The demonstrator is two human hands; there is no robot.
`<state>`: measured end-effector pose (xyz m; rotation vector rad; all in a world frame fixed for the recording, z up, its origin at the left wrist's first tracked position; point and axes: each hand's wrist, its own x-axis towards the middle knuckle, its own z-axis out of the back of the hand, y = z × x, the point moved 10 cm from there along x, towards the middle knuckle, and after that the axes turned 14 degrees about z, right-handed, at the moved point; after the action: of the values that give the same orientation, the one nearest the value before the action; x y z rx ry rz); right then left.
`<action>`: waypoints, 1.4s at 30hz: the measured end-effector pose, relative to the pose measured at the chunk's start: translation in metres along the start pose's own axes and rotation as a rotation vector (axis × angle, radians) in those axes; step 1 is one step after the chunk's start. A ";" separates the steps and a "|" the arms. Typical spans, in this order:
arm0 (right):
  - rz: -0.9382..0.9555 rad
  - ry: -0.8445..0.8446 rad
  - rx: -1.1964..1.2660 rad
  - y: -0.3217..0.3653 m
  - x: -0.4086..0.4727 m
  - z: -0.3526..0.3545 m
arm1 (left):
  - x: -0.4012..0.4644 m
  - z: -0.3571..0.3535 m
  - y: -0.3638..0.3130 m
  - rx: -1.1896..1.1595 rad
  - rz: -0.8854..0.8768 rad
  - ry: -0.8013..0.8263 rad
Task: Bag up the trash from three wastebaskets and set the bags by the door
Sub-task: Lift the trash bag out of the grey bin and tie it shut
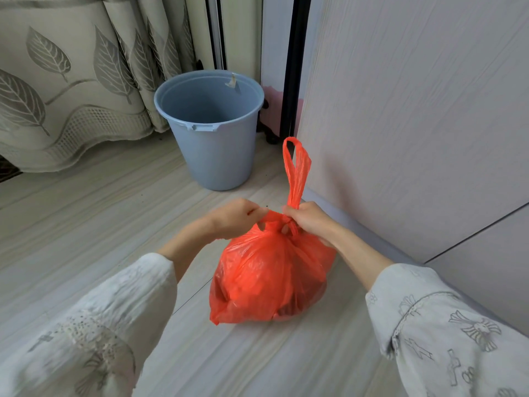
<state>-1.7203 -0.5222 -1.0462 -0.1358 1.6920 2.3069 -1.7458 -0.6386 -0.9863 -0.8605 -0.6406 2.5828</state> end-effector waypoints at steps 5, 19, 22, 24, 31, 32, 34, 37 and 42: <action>-0.013 0.036 -0.027 -0.003 -0.005 0.006 | -0.017 -0.005 -0.026 -0.118 -0.166 0.124; 0.007 0.212 0.408 -0.007 -0.005 -0.016 | 0.002 0.011 -0.006 -0.479 -0.158 -0.054; 0.029 0.235 0.434 -0.009 0.001 -0.016 | 0.008 -0.011 0.001 -0.418 -0.175 -0.026; 0.020 0.274 0.472 -0.009 -0.002 -0.019 | 0.010 -0.020 0.000 -0.362 -0.173 -0.029; 0.015 0.290 0.522 0.003 -0.012 -0.023 | 0.013 -0.029 0.007 -0.232 -0.184 -0.164; 0.023 0.299 0.521 0.005 -0.013 -0.022 | 0.013 -0.029 0.007 -0.264 -0.190 -0.160; 0.035 0.309 0.525 0.009 -0.014 -0.021 | 0.014 -0.028 0.009 -0.333 -0.189 -0.159; 0.038 0.346 0.497 0.007 -0.014 -0.027 | 0.019 -0.026 0.019 -0.412 -0.138 -0.157; 0.229 0.524 0.033 0.020 -0.022 -0.038 | 0.022 -0.025 0.037 -0.433 -0.067 -0.083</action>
<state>-1.7082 -0.5673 -1.0343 -0.6173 2.0783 2.5640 -1.7534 -0.6521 -1.0343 -0.8385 -1.2623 2.4665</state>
